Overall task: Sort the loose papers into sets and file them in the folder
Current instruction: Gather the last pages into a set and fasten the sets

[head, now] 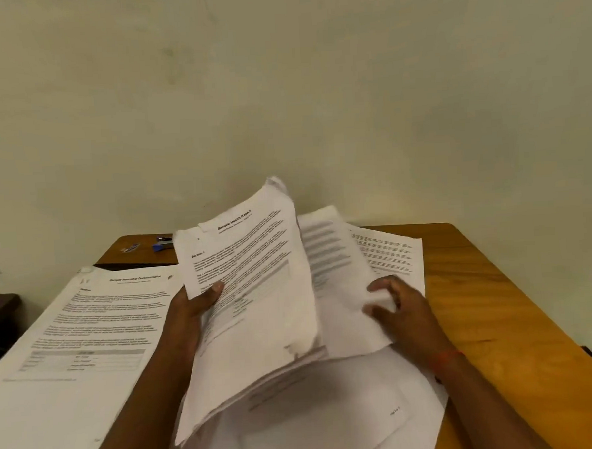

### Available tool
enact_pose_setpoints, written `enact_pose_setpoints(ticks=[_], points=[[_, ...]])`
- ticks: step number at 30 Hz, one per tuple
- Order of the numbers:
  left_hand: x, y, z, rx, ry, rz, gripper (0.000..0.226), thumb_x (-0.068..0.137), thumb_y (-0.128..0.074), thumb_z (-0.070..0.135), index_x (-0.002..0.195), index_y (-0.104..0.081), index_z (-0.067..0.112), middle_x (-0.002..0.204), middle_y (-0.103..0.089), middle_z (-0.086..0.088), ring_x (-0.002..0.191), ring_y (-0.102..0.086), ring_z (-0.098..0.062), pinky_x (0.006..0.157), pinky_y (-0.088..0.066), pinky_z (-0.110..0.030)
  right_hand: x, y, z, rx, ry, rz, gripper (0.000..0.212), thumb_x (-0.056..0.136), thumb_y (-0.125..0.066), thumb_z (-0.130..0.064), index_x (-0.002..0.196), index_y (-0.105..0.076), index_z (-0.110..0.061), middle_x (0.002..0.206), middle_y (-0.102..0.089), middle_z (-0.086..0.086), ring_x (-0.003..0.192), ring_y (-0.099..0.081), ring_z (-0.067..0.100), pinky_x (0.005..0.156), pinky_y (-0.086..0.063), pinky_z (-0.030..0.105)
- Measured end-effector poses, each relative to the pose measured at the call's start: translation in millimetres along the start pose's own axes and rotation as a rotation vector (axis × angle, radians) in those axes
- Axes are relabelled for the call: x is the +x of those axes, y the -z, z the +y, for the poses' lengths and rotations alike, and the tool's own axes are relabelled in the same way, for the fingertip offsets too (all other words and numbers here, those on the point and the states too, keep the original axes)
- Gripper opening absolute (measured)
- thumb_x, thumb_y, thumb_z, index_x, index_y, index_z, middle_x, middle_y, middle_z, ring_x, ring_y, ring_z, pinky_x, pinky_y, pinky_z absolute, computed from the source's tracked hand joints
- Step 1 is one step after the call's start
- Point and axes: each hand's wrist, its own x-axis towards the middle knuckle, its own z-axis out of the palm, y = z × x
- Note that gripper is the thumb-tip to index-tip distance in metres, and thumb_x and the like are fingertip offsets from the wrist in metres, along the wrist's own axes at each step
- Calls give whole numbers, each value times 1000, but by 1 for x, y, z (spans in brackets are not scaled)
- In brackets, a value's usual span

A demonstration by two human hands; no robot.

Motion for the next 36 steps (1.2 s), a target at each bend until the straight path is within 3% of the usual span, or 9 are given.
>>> enact_pose_setpoints(ticks=[2,4,7,10,13,17,27,31,36], points=[[4,0,-4,84,4,-24,64,84,-77,17,143,-54,17,134,-66,-6,123,-63,-29,102,-50,-49,-4,-12,1,-149,20,-175,24,84,-79,-19,100,-66,-32,115,-66,-18,104,-63,4,86,-57,26],[5,-1,-12,228,4,35,48,89,-72,1,132,-60,18,115,-75,7,106,-72,-13,84,-59,-28,-6,-16,1,-278,83,-251,19,87,-76,-29,101,-66,-36,114,-65,-23,104,-60,-1,87,-51,14],[2,-1,-28,439,93,92,35,91,-70,4,119,-65,24,106,-76,5,95,-75,-16,72,-58,-25,-6,-10,-4,-356,80,-275,21,91,-65,-49,109,-64,-39,105,-70,-15,91,-66,5,78,-56,23],[2,2,-35,786,137,103,49,90,-75,18,135,-58,24,114,-68,6,96,-67,-16,72,-51,-26,3,0,1,-610,38,-52,37,94,-52,-61,121,-57,-36,99,-71,-7,86,-67,10,72,-55,28],[3,1,-35,821,161,115,55,89,-75,23,140,-55,24,123,-68,3,102,-66,-20,77,-53,-30,15,18,16,-716,-190,325,50,92,-62,-53,127,-56,-17,118,-68,10,106,-63,26,86,-52,35],[5,3,-34,803,196,119,49,89,-76,25,135,-59,23,120,-70,0,102,-69,-24,82,-58,-40,20,21,24,-956,-394,283,75,81,-66,-69,123,-55,-7,129,-51,19,117,-49,32,97,-43,40],[0,-3,-29,671,203,163,33,89,-76,22,120,-65,22,108,-75,-2,89,-75,-24,82,-61,-48,33,18,30,-712,-329,299,50,86,-78,-31,121,-60,1,121,-60,22,107,-60,34,84,-48,34],[-5,-11,-20,333,108,234,32,92,-69,6,122,-66,19,109,-76,-4,90,-76,-21,72,-62,-37,30,29,28,-442,-196,490,20,88,-74,-10,104,-69,0,106,-71,17,97,-66,32,79,-50,33],[-1,-1,-9,73,59,336,40,92,-69,13,131,-63,17,129,-68,-9,107,-71,-26,94,-54,-45,17,28,-4,-101,25,796,20,93,-70,-21,109,-68,-11,103,-66,-2,95,-62,15,68,-45,13]])
